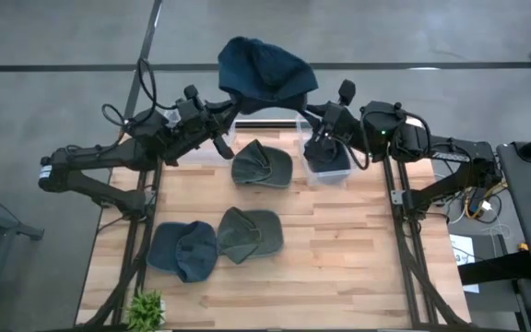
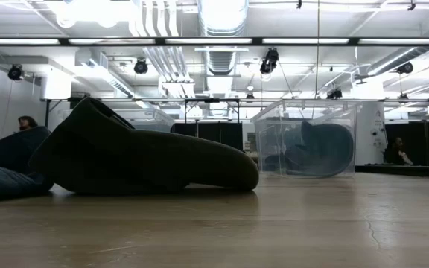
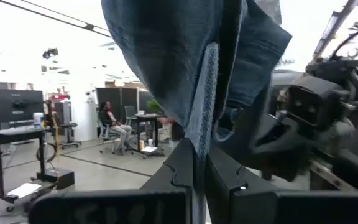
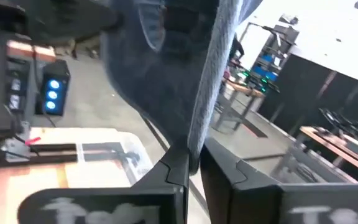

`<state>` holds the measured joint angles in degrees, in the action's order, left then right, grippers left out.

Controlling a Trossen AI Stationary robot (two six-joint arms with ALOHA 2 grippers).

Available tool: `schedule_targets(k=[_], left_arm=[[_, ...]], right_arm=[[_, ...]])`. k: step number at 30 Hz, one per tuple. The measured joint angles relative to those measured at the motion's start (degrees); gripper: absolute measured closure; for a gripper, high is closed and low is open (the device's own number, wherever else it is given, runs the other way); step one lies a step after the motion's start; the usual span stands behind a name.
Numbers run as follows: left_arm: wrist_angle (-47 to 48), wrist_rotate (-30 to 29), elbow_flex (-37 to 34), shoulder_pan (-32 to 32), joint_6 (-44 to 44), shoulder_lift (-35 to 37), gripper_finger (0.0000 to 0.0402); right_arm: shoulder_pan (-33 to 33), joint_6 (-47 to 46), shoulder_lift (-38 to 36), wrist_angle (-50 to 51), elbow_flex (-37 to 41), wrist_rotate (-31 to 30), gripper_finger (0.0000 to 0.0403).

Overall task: Pick & Place hat
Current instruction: Put the bottom blue cap into the right transparent bin

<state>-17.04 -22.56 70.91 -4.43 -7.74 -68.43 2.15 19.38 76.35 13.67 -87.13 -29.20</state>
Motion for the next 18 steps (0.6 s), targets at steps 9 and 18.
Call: schedule_targets(k=[9, 18], left_arm=[[2.1, -3.78, 0.42, -0.09, 2.01, 0.18, 0.0352], [3.06, -3.82, 0.92, -0.1, -0.85, 1.85, 0.0259]], right_arm=[[0.0, -0.78, -0.54, 3.5, 0.0, -1.69, 0.0392], [-0.02, -1.42, -2.36, 5.06, -0.09, -2.27, 0.0393]])
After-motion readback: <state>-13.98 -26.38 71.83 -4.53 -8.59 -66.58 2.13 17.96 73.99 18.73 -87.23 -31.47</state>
